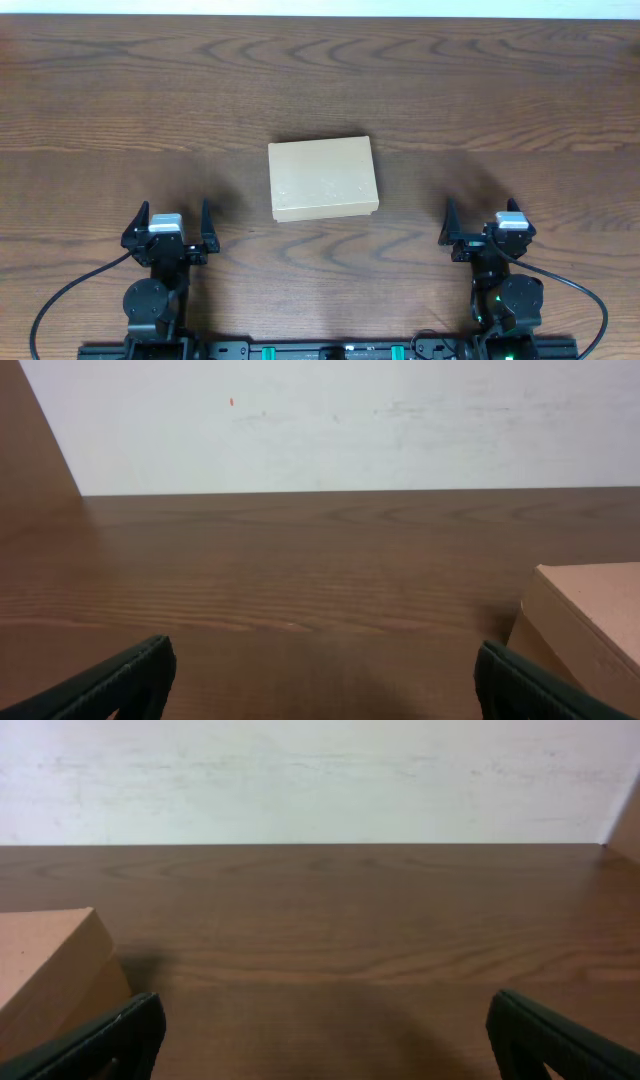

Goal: Pack container

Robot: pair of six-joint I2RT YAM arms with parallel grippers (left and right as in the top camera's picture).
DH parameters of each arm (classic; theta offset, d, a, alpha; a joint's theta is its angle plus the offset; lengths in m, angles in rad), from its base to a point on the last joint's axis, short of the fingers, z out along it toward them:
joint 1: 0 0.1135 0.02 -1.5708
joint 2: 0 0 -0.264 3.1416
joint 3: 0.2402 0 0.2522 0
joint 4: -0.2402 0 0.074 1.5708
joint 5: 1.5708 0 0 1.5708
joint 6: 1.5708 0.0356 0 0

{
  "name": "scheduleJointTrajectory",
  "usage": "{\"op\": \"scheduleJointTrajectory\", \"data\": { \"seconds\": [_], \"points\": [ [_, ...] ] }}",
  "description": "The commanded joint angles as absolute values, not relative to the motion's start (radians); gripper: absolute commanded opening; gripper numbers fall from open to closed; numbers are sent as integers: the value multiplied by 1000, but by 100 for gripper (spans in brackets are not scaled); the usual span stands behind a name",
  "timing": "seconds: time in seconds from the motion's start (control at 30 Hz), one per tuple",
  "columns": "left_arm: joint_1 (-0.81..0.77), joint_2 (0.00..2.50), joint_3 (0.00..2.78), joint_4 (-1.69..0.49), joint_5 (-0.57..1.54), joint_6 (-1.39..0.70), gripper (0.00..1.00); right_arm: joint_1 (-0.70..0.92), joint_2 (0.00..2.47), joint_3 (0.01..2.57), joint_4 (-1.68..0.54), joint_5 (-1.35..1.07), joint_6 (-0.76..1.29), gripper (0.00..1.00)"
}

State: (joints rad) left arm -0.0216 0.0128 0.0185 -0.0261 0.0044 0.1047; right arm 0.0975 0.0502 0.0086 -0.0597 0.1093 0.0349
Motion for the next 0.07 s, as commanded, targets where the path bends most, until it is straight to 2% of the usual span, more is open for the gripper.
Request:
{"op": "scheduleJointTrajectory", "data": {
  "seconds": [0.0, 0.03],
  "points": [
    [-23, 4, 5, -77, 17, 97, 95, 105, 42, 6, -63, 123, 48, 99],
    [-23, 4, 5, -77, 17, 97, 95, 105, 42, 6, -63, 123, 48, 99]
  ]
}}
